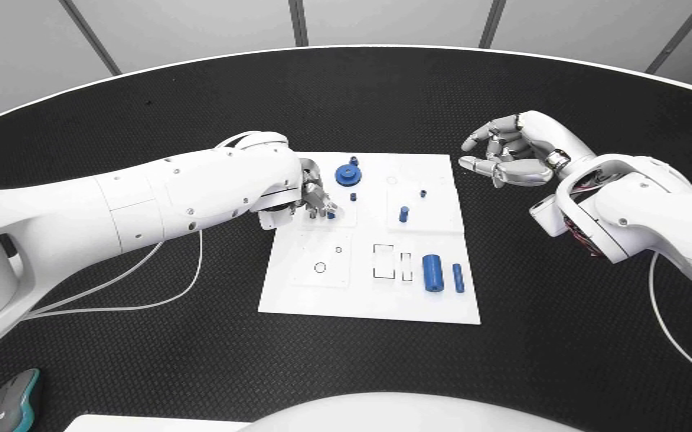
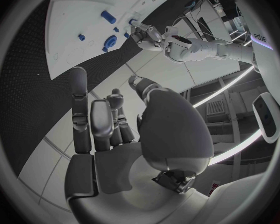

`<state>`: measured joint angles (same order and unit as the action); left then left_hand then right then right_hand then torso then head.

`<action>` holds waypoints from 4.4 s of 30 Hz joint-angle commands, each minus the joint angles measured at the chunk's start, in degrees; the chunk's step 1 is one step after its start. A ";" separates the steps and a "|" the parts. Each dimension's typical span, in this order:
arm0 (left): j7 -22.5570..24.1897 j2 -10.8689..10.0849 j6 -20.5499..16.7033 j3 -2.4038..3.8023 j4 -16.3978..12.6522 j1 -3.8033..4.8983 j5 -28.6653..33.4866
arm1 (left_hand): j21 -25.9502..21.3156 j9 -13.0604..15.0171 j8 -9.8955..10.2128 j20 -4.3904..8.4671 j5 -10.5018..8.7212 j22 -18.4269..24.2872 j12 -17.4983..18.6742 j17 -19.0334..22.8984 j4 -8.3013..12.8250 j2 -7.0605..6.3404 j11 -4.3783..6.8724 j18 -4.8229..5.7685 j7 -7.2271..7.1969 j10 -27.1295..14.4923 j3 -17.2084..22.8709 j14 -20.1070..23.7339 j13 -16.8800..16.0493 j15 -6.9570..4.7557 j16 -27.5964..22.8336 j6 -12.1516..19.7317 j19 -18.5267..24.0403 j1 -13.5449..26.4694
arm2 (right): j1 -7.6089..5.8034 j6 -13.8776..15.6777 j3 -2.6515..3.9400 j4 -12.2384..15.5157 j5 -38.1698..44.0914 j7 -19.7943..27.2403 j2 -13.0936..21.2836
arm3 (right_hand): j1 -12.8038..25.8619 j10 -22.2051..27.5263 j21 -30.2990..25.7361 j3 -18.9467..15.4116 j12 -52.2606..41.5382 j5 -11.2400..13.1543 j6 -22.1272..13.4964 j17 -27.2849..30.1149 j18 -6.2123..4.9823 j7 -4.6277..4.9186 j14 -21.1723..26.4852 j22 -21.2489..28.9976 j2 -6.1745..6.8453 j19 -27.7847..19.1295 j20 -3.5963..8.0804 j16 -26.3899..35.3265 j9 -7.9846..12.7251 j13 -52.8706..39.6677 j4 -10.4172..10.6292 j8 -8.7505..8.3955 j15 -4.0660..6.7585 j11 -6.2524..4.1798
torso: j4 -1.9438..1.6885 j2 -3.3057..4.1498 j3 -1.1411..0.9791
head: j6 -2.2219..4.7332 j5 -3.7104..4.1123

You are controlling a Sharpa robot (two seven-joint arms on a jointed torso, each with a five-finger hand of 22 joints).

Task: Assemble the parts on the task board

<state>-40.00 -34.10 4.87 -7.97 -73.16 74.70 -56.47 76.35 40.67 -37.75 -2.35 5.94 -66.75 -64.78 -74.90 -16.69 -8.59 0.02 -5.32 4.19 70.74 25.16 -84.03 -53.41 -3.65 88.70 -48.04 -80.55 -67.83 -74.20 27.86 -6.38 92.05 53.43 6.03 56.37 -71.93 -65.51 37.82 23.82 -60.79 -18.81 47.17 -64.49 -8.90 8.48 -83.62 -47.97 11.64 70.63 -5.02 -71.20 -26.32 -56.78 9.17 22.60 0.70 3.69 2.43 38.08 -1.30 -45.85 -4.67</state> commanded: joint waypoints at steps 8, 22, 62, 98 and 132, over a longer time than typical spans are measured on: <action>-1.83 -0.37 -0.56 0.00 -0.47 -0.01 0.03 | 0.08 -0.41 -0.33 0.42 0.40 -0.04 0.21 -12.88 0.31 -1.06 0.23 0.55 -0.13 -0.37 6.30 -5.30 0.68 -0.15 -0.02 0.45 -0.17 -2.68 | 0.00 -0.03 0.00 -0.09 0.00 0.01 -0.06 | -0.64 0.04 -0.15 0.07 0.18 -0.17 -0.32 -0.06 -0.72 -0.06 -0.21 0.06 0.01 0.39 0.04 0.19 -0.01 -0.01 0.37 0.22 0.26 -0.23 | -0.03 0.02 -0.01 | 0.01 -0.05; -1.16 -0.55 -1.00 -0.01 -0.73 -0.01 1.23 | -0.10 -1.11 0.20 0.20 0.52 0.07 1.01 -12.88 3.21 -3.31 -0.24 0.54 0.49 -1.17 17.13 -5.28 1.91 0.23 -0.03 1.91 -0.04 -4.00 | 0.00 -0.01 0.00 -0.11 0.00 -0.02 -0.01 | -0.64 0.04 -0.15 0.07 0.18 -0.17 -0.32 -0.06 -0.72 -0.06 -0.21 0.06 0.01 0.39 0.04 0.19 -0.01 -0.01 0.37 0.22 0.26 -0.23 | -0.03 0.06 -0.01 | 0.05 -0.08; 0.84 -1.78 -0.88 0.02 -1.58 0.03 4.53 | 0.42 -1.56 -1.33 -0.62 0.79 -0.57 -0.79 -13.17 14.80 -1.43 -0.63 0.56 1.17 1.08 31.06 -5.38 -0.13 0.57 0.17 0.92 -0.06 -2.05 | 0.00 -0.20 0.00 -0.02 0.00 -0.14 0.16 | -0.69 -0.08 -0.27 0.10 0.07 -0.30 -0.36 -0.21 -0.71 -0.07 -0.27 0.06 0.00 0.51 0.05 0.19 0.02 -0.08 0.47 0.37 0.27 -0.25 | -0.06 0.02 0.02 | 0.12 -0.01; -1.15 5.69 20.53 0.09 8.69 3.54 8.63 | 0.28 -1.21 -1.57 -0.56 2.76 -0.25 -1.69 -13.81 16.82 -2.36 -0.53 0.47 1.09 1.97 32.64 -5.58 -1.48 0.45 0.55 0.22 0.34 -1.54 | 0.00 -0.21 -0.01 -0.37 0.00 -0.13 -0.12 | -0.71 -0.04 -0.33 0.10 0.11 -0.34 -0.40 -0.04 -0.70 -0.08 -0.25 0.05 0.06 0.58 0.06 0.39 0.05 0.00 0.52 0.45 0.28 -0.25 | 0.13 0.08 -0.06 | 0.26 -0.06; -3.17 9.95 21.33 0.06 15.06 3.66 7.04 | 0.70 -0.58 -1.15 -0.48 10.48 -0.77 -2.59 -13.86 18.07 -2.32 -0.42 0.51 0.96 2.68 31.26 -5.59 -2.96 0.35 0.59 -0.55 0.33 0.14 | 0.00 -0.23 -0.01 -0.46 0.00 -0.19 -0.41 | -0.71 -0.04 -0.33 0.10 0.11 -0.34 -0.40 -0.04 -0.70 -0.08 -0.25 0.05 0.06 0.58 0.06 0.39 0.05 0.00 0.52 0.45 0.28 -0.25 | -0.05 0.07 0.01 | -0.05 -0.19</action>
<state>-40.00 -24.16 26.17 -7.91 -58.14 78.36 -49.43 76.83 40.07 -38.50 -2.74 16.26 -67.49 -67.23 -74.90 -8.03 -11.45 -0.48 -5.32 5.41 72.93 47.20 -84.03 -56.33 -3.24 88.93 -47.85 -80.57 -67.51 -74.20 27.62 -6.39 91.60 53.43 5.83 55.97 -71.93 -65.51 37.82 23.98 -60.79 -18.81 47.17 -64.61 -8.90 8.48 -83.62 -47.98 11.64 70.84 -4.81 -71.20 -26.32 -56.78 9.33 22.85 0.70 3.69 2.37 38.17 -1.27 -45.85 -4.83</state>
